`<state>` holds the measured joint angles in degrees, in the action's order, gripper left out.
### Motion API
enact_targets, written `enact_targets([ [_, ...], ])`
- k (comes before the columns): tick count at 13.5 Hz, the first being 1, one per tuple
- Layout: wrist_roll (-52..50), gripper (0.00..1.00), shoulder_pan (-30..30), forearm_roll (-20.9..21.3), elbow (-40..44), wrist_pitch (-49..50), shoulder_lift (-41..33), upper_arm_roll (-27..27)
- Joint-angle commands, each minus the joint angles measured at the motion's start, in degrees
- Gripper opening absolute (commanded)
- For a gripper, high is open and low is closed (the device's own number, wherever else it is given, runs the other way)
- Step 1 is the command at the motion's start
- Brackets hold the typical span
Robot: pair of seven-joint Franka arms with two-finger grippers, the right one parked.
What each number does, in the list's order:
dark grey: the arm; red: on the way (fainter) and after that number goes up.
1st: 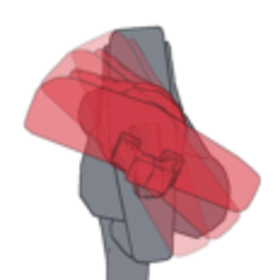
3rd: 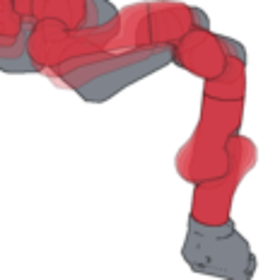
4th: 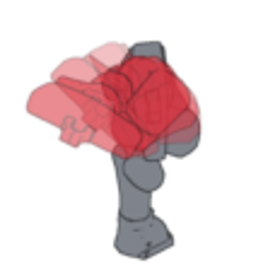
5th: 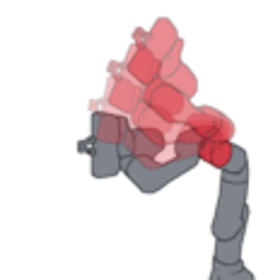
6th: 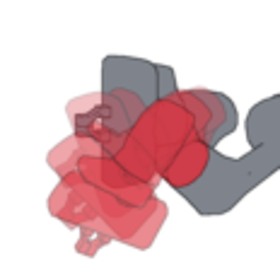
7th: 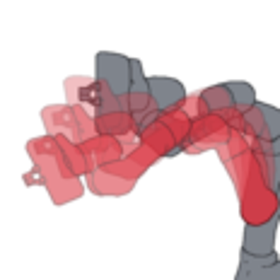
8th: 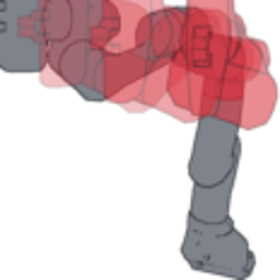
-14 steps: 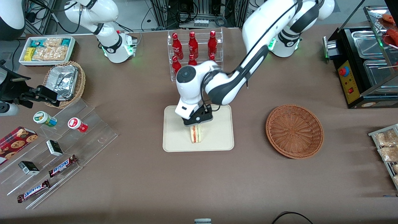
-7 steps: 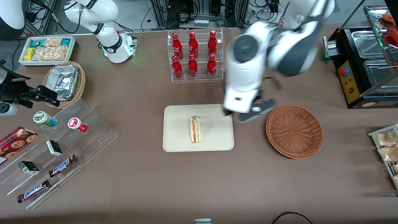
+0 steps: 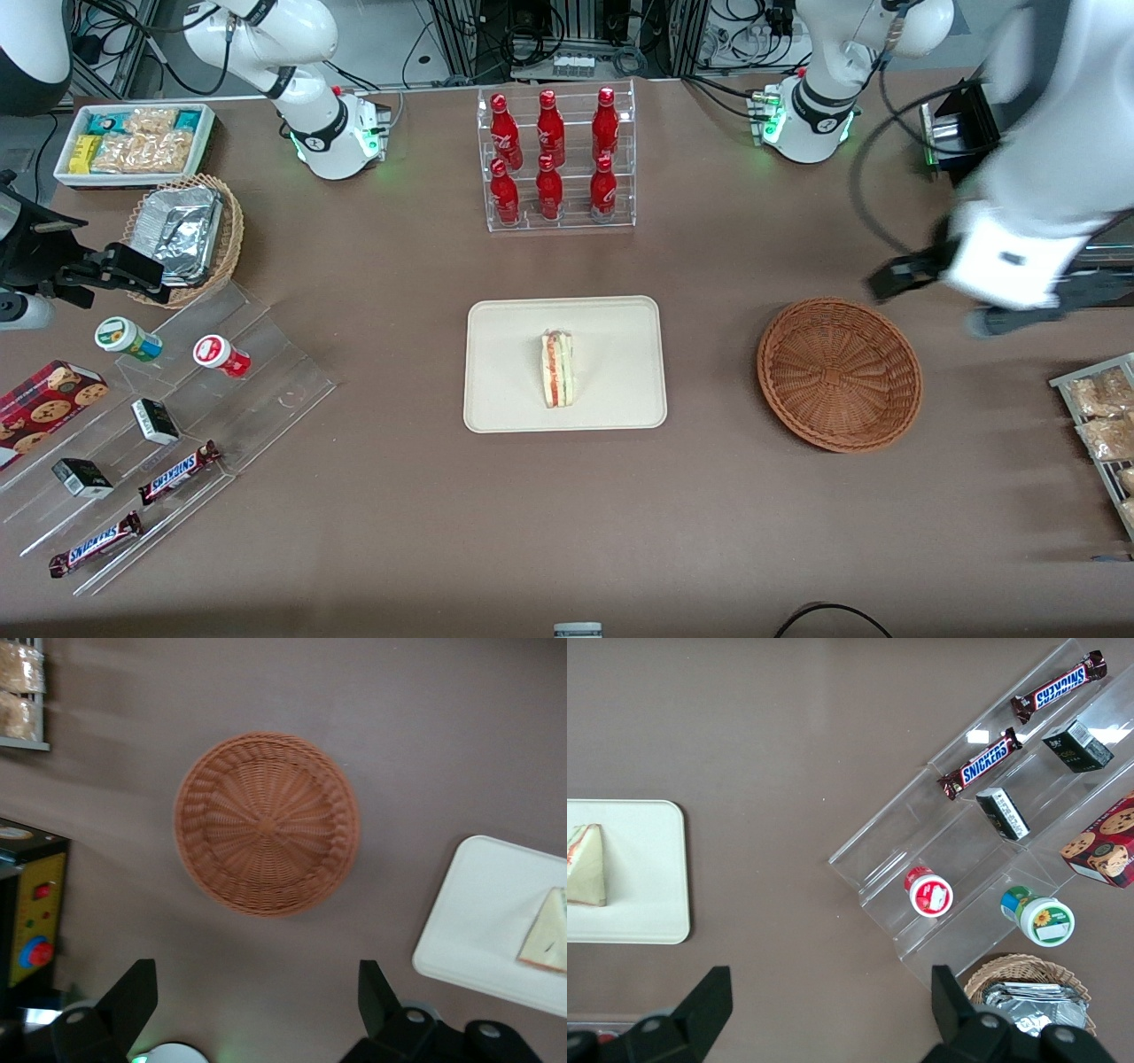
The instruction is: Place sandwich from basket to tray
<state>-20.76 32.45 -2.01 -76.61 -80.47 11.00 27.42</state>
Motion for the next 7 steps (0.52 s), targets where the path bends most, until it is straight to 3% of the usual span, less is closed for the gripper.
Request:
enact_targets([
  [1,9.29,1.00,0.86,-0.89,-1.70,1.89,-2.38,3.24],
  [2,12.99,1.00,-1.05,-1.59,-1.61,2.41,-2.48,4.03],
  [3,16.25,1.00,-7.16,-4.03,-1.52,2.51,-2.48,1.34],
  [5,18.74,1.00,-16.22,-4.84,-1.43,3.47,-3.00,-7.26],
  [7,19.18,1.00,-27.29,-3.19,-1.61,3.56,-4.14,-19.54],
])
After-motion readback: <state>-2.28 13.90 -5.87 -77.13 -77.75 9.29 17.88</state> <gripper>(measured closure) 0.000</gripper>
